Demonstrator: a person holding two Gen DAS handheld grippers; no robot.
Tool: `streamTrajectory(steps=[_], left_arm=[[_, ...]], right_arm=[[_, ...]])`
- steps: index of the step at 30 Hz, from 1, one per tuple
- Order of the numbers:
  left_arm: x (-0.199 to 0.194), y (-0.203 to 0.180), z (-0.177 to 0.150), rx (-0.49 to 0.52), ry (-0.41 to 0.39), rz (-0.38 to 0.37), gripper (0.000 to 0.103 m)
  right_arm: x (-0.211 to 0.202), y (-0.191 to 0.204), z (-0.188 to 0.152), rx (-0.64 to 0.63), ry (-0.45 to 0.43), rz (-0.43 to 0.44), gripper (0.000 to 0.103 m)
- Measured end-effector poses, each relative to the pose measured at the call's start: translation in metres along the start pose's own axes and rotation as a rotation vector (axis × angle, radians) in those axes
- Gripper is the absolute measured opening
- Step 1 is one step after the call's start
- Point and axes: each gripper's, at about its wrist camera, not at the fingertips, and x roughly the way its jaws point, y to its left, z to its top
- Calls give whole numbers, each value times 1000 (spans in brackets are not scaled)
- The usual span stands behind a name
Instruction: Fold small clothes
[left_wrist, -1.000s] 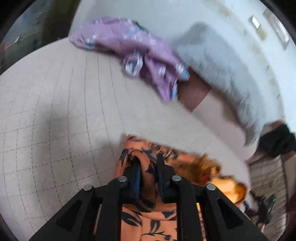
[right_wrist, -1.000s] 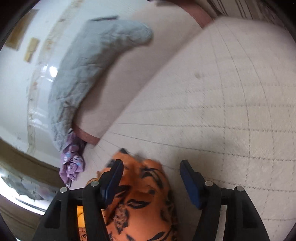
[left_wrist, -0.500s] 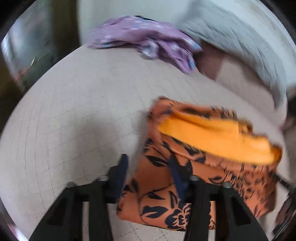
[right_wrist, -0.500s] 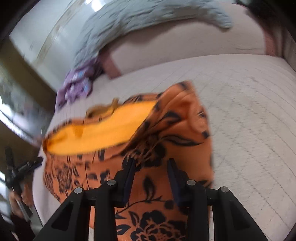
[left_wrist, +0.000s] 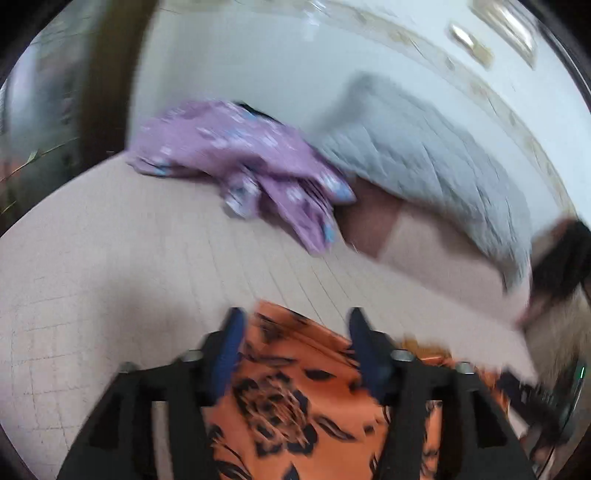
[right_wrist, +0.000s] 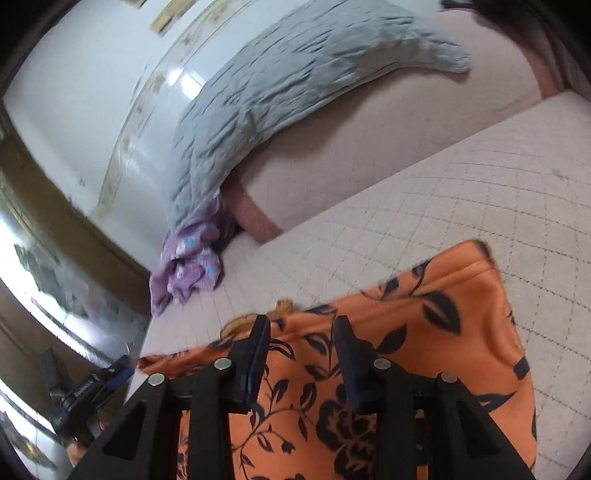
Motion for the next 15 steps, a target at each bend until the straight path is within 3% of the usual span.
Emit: streamTrajectory(steps=[8,10,13,15], left_arm=[[12,13,-19,36,200,212,64],[19,14,-30,82,257,256,64],[41,17,-55,166,356,394,65],[36,17,-60,164,330,394,65]], right_arm=[[-21,-25,1,31,45,-118,38],[-36,-29,-3,40,55,-145,38],[-39,-38,-15,58,113,-208,39],[-44,-44,-23,72,141,-221,39]])
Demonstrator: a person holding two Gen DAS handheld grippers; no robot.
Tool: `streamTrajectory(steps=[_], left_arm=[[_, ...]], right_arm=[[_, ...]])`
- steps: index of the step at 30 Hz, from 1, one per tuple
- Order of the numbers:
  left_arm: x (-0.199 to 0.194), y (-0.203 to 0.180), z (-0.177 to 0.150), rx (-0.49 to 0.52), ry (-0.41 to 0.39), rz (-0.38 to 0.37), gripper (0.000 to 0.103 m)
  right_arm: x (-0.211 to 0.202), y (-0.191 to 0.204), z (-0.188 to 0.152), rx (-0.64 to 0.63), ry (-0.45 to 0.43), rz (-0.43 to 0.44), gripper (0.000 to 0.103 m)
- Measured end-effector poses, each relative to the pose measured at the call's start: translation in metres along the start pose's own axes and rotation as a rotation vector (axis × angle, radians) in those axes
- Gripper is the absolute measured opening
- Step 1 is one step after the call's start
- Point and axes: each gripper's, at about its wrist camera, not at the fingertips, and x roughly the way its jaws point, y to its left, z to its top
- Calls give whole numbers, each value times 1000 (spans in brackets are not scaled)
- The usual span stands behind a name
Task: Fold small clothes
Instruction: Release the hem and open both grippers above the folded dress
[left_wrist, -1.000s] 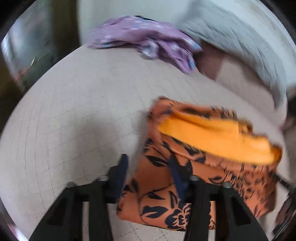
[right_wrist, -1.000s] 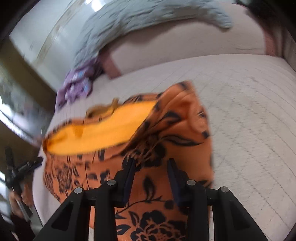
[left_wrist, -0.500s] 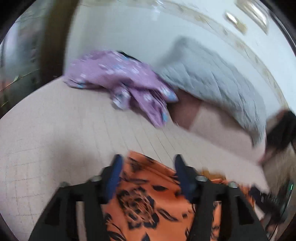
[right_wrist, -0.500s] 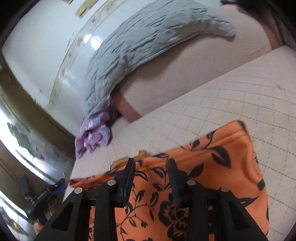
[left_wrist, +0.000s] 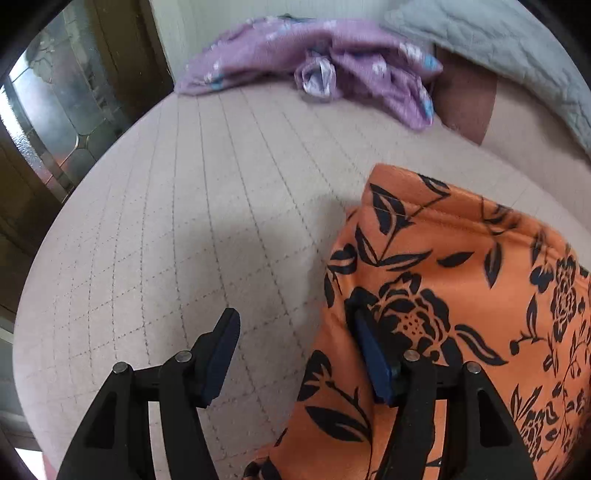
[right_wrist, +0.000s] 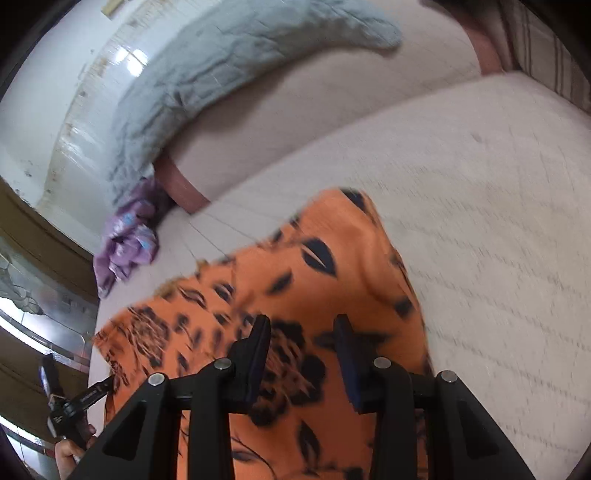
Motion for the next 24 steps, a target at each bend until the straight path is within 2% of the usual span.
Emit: streamTrajectory(steps=[2,7,10,11,13,16,20,24], left_arm=[[-9,-1,0,10,-5,-2,65],[-49,-10,-23,29,-122,-1,65],[-60,-26,-49,104,-145,-1,68],[-58,-35,-61,141,-129,5,70],[-51,-50,-79,191,-109,27,72],[-64,-60,-99,256,-180,84,72],[-84,-48,-130,245,-218,36,74],[-96,-39,-154,229,-242,38,74]], right_arm=[[-12,-3,-4,29,-1,5,39],[-58,-3,-27,85,-31,64,43],[-66,-12,-55,101,46,11,54],[-61,-16,-68,96,114,-36,55],[-56,-22,-83,96,166,-74,55],[-75,-17,-91,80,115,-63,55],[-104,-9,-96,58,22,-29,55],[-119,-8,-99,41,6,-11,55]])
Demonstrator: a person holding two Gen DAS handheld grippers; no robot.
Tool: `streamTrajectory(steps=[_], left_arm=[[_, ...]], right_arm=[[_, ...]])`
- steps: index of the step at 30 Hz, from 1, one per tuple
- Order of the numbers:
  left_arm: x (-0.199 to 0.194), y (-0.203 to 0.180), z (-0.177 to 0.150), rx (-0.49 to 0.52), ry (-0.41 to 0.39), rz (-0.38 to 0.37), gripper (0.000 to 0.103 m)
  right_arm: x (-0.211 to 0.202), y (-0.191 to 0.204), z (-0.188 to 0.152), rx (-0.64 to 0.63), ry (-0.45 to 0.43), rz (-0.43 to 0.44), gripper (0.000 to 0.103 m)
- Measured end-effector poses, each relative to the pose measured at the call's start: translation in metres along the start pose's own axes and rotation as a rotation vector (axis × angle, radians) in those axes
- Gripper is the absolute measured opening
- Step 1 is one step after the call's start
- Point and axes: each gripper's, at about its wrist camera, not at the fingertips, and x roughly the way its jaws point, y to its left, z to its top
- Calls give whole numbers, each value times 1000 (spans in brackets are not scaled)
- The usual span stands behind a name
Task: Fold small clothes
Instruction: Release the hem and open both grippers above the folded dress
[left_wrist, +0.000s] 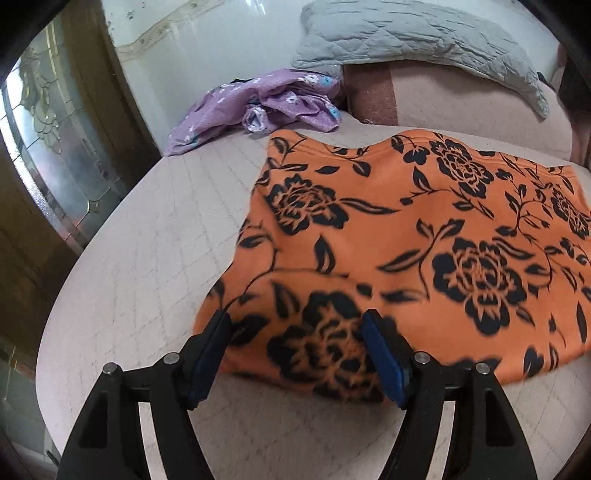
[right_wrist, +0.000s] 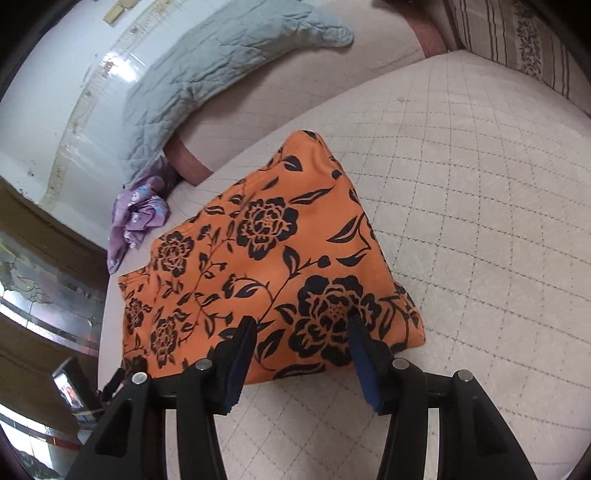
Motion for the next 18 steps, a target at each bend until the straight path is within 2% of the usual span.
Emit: streamTrajectory(steps=[3,12,18], left_arm=[[-13,2,-12,5,-24,21,74],[-22,-10,-19,89,-82,70,74],[-29,-1,-13,30,-93,31,74]], right_arm=[[-9,0,0,-8,-19,10,55],[-21,-17,11,14,-38,27,55],[-17,-18,18,17,-27,44,55]])
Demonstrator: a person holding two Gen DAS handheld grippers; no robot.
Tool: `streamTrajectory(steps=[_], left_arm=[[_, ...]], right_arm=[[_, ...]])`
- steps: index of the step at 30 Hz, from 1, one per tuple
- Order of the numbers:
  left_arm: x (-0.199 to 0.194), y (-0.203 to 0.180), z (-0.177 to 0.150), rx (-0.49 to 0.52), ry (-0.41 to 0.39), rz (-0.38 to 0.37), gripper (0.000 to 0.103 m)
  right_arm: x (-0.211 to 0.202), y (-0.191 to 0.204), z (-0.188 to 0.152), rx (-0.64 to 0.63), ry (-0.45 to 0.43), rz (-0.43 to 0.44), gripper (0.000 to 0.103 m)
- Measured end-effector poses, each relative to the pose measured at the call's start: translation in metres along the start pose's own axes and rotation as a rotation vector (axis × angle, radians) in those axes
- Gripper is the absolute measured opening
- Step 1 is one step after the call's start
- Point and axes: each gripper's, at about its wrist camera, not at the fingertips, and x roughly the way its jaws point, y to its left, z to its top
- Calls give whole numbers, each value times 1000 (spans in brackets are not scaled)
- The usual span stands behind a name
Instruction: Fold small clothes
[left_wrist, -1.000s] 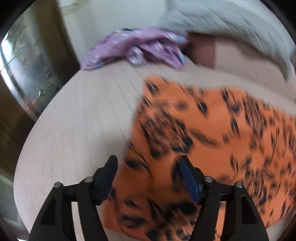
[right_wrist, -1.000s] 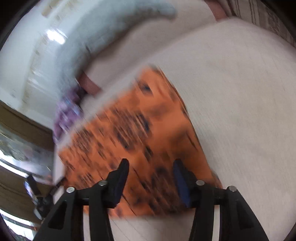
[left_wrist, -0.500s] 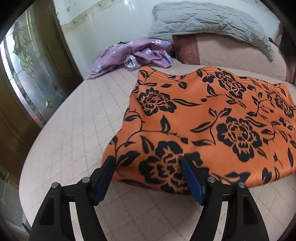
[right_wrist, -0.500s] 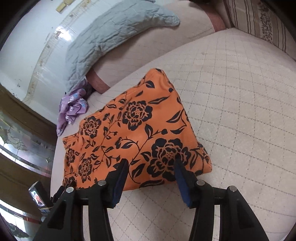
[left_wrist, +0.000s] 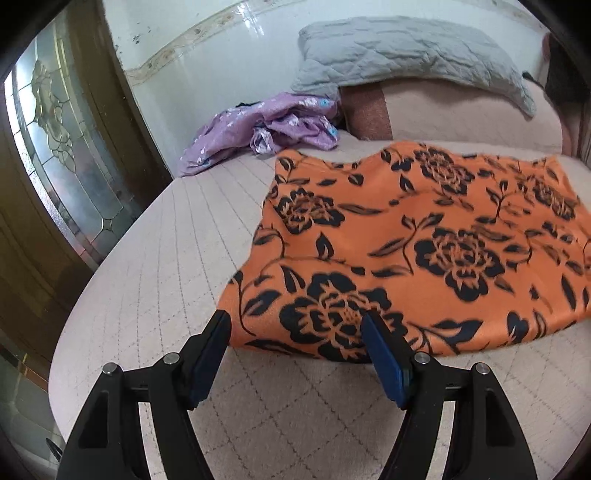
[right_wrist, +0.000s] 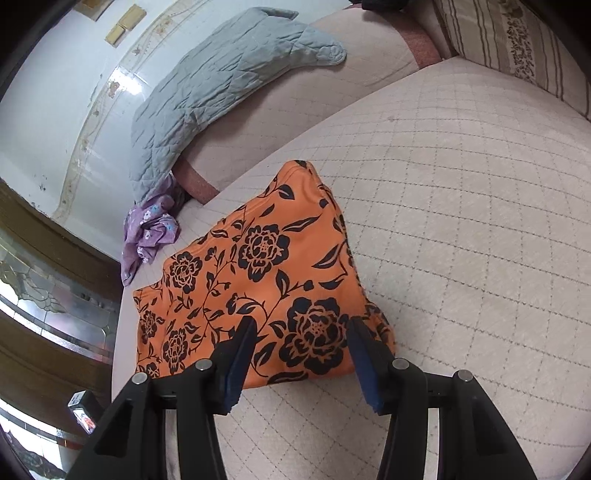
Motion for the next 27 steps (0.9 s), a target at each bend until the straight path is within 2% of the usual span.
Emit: streamTrajectory(steps=[5,14,18,21,27], left_arm=[[-6,12,9,-60,-49,-33,74],[7,22,25,-137,-57,-62,74],[23,18,27,-152,-3,-60,74],[53,6,20,-94,155,-59,78],[46,6,24,-107,143,-81,78]], right_arm=[[18,15,-1,-33,31,-5,55],[45,44,-11,-129,67,-32,55],[57,46,-11,-126,87,-40,55],[66,48,-12,-132,105,-44,55],[95,48,-19,-136,192,-80,55]])
